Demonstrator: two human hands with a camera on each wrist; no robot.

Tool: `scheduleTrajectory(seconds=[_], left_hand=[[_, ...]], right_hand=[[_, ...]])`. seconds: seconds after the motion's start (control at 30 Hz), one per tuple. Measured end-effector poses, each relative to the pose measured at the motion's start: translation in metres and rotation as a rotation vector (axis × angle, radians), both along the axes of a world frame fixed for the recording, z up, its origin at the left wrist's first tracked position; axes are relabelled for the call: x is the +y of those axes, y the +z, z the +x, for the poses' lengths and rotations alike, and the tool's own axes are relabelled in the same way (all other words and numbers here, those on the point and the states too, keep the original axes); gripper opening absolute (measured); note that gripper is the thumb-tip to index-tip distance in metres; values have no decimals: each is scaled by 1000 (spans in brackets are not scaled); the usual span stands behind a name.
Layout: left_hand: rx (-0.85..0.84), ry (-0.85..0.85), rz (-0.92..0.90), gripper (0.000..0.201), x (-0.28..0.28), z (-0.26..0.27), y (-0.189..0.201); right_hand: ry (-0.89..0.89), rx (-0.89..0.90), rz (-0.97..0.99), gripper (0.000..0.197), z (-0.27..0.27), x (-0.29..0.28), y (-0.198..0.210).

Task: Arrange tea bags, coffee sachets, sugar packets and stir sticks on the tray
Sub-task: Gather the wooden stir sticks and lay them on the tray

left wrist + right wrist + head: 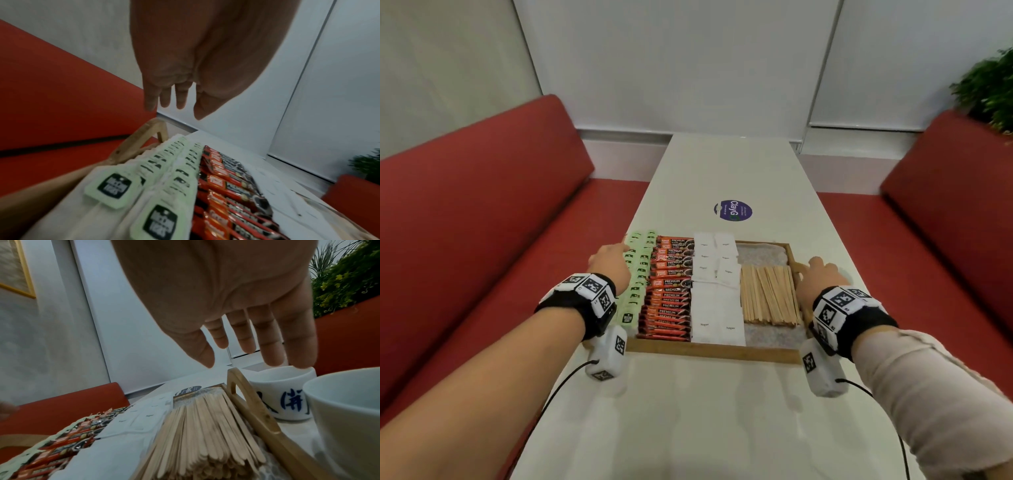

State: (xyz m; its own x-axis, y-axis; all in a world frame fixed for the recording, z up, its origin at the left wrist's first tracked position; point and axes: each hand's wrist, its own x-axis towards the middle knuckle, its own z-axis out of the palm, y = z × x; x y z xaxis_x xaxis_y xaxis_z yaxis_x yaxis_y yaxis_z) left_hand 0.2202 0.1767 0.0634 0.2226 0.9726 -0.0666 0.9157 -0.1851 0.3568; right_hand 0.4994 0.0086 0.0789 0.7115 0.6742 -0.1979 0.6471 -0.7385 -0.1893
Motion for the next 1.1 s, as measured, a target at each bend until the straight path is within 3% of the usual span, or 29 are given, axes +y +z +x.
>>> scheduleTrajectory(seconds=[0.13,0.27,0.47,0.63,0.77,0.87,1.1], left_hand=[[118,-32,-78,45,12,-5,-9],[224,2,-68,54,22,-5,-14],[348,-34,-25,41,22,-1,-15],[323,-36,-9,41,20,0,-17],[291,-2,18,29,15,-2,-15],[216,49,4,31,12,-3,-14],[220,7,36,32,14,-8,-13]], right_hand=[[8,44,-18,32,8,8,-16],[46,52,-29,37,12,12,-21],[67,-2,-61,35,10,16,-20],[3,-56,-91,29,3,20,-24],[-14,-15,-89,37,3,22,-29],[-47,-44,-81,41,-2,26,-32],[-1,-125,-153,41,-7,27,-30]])
